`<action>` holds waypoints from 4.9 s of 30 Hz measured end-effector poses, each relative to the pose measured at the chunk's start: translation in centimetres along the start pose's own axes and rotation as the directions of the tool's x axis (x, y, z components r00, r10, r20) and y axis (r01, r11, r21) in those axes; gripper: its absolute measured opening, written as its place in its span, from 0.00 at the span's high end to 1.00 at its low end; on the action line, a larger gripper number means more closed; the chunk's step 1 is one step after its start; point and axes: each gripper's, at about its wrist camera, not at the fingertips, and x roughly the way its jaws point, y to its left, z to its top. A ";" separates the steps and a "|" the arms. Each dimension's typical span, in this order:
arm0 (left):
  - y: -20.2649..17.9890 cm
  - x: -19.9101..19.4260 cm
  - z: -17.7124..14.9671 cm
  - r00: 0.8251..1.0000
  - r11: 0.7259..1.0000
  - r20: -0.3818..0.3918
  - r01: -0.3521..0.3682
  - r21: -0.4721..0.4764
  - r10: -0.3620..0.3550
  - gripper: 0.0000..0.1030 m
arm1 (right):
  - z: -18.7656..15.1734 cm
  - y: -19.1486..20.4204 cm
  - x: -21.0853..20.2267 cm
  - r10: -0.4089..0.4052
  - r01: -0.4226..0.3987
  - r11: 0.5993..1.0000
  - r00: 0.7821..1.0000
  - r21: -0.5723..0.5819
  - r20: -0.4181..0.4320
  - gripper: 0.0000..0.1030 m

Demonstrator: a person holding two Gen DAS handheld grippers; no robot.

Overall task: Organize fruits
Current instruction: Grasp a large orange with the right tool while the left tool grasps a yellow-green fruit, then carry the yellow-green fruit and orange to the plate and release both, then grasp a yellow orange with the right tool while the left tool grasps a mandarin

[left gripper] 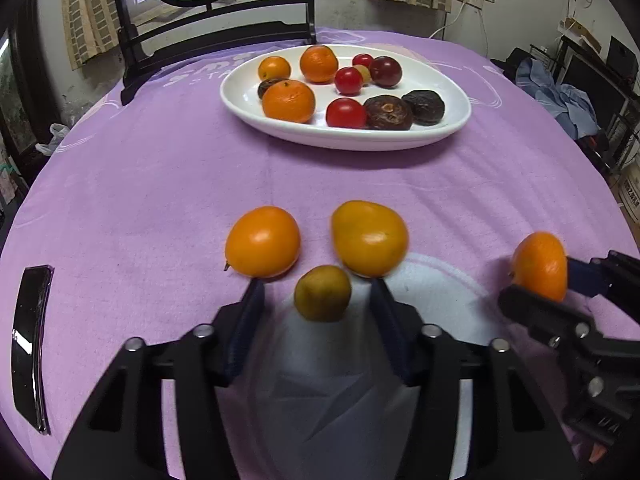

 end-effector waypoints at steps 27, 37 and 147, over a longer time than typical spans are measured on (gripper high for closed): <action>1.9 -5.6 2.4 0.992 0.994 0.060 0.112 0.006 -0.113 0.75 | 1.6 -0.6 -1.9 0.051 -0.054 0.998 0.996 0.035 0.077 0.58; 3.1 -3.4 10.4 0.988 0.993 0.104 0.114 -0.033 -0.110 0.75 | 8.5 -1.8 -0.9 0.018 -0.015 0.999 0.995 -0.035 0.097 0.58; 4.1 0.5 1.5 0.998 0.998 -0.013 0.062 -0.018 -0.063 0.64 | 2.3 -0.7 1.6 0.046 -0.048 0.998 0.998 0.049 0.045 0.63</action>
